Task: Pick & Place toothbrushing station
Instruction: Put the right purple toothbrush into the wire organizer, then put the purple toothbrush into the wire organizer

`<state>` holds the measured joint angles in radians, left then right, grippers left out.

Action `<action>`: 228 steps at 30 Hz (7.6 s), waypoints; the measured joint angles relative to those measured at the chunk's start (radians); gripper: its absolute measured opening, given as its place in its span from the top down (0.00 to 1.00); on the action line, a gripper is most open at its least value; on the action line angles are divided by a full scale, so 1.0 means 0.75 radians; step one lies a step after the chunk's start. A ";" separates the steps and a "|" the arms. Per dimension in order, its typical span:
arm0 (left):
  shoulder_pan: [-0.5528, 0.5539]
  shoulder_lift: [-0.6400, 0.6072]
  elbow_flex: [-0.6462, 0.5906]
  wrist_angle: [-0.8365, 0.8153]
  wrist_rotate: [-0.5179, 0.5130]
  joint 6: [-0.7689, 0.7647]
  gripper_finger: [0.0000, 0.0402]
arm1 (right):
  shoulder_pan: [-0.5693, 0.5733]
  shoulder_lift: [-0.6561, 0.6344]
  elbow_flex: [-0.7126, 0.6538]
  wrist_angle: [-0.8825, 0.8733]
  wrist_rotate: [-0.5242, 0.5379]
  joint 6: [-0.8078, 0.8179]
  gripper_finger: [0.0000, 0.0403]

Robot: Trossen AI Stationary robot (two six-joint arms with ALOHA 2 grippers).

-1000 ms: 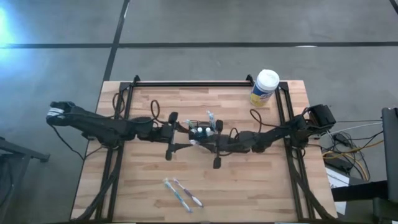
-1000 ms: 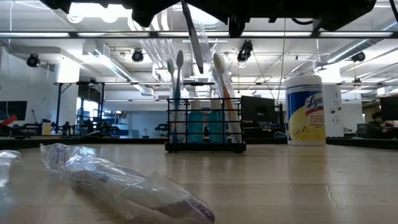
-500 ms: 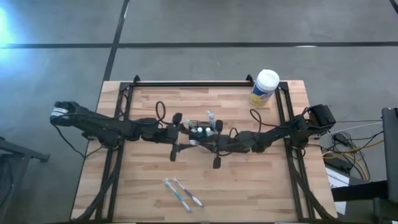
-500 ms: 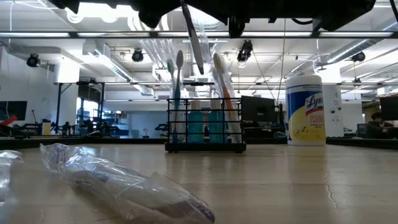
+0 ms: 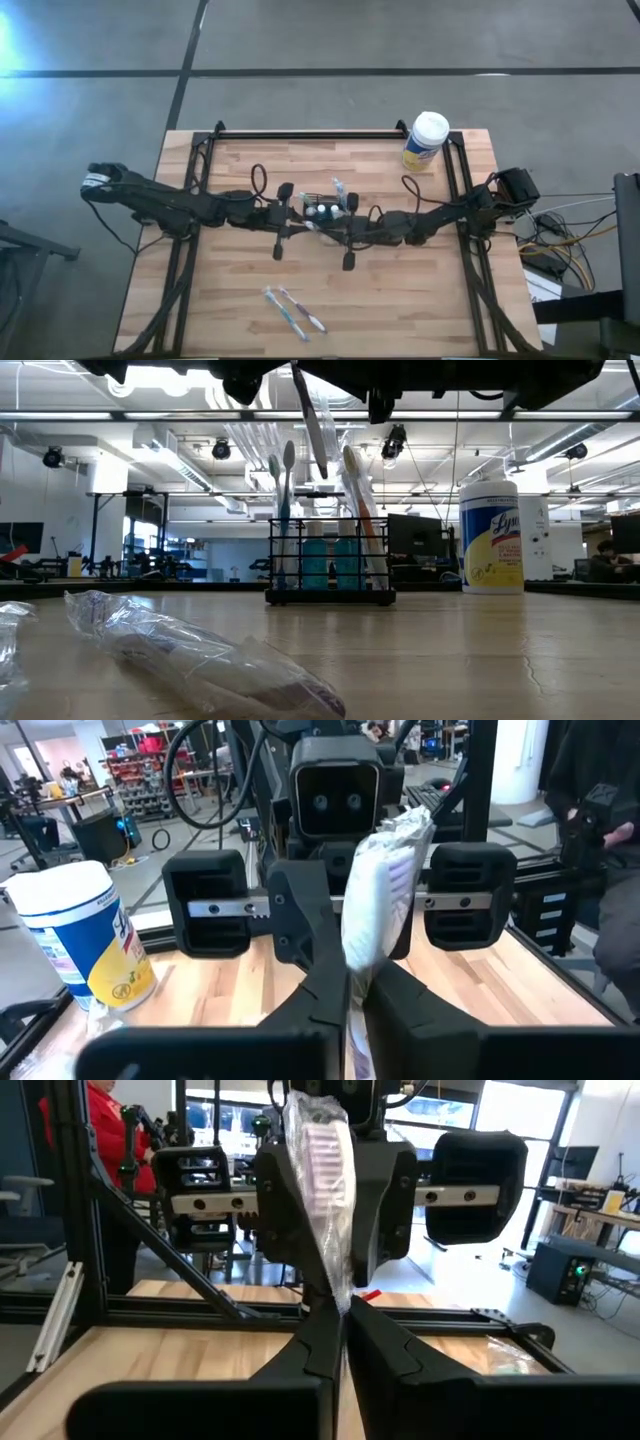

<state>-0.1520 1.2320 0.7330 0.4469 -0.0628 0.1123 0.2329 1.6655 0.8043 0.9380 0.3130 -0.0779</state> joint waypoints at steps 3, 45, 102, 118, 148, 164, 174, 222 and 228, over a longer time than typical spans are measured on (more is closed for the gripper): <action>0.000 -0.003 -0.001 -0.015 0.002 0.011 0.94 | 0.002 0.000 -0.001 0.006 0.000 -0.010 0.92; 0.002 -1.360 -0.638 -0.585 -0.154 -0.186 0.96 | 0.012 -0.875 -0.888 0.438 -0.039 -0.133 0.98; 0.146 -0.110 -0.176 -0.084 -0.252 0.116 0.96 | 0.012 -0.917 -0.925 0.433 -0.031 -0.141 0.98; 0.157 0.123 -0.176 -0.066 -0.247 0.057 0.95 | 0.012 -0.917 -0.925 0.432 -0.034 -0.140 0.98; 0.161 0.081 -0.180 -0.156 -0.180 -0.075 0.48 | 0.011 -0.917 -0.925 0.430 -0.034 -0.130 0.98; 0.109 -0.469 -0.258 -0.479 0.041 -0.145 0.35 | 0.011 -0.917 -0.925 0.419 -0.034 -0.130 0.98; 0.092 -1.082 -0.578 -0.619 0.020 -0.227 0.77 | 0.011 -0.916 -0.925 0.399 -0.034 -0.103 0.98; 0.093 -1.625 -0.812 -0.891 -0.154 -0.246 0.97 | 0.219 0.074 0.623 -1.408 0.108 0.693 0.98; 0.093 -1.626 -0.812 -0.890 -0.158 -0.258 0.96 | 0.223 0.394 1.069 -1.778 -0.054 0.826 0.98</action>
<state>-0.0821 0.0128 0.1242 -0.2209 -0.1814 -0.0814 0.4000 1.9611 1.6060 -0.3956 0.2728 0.5415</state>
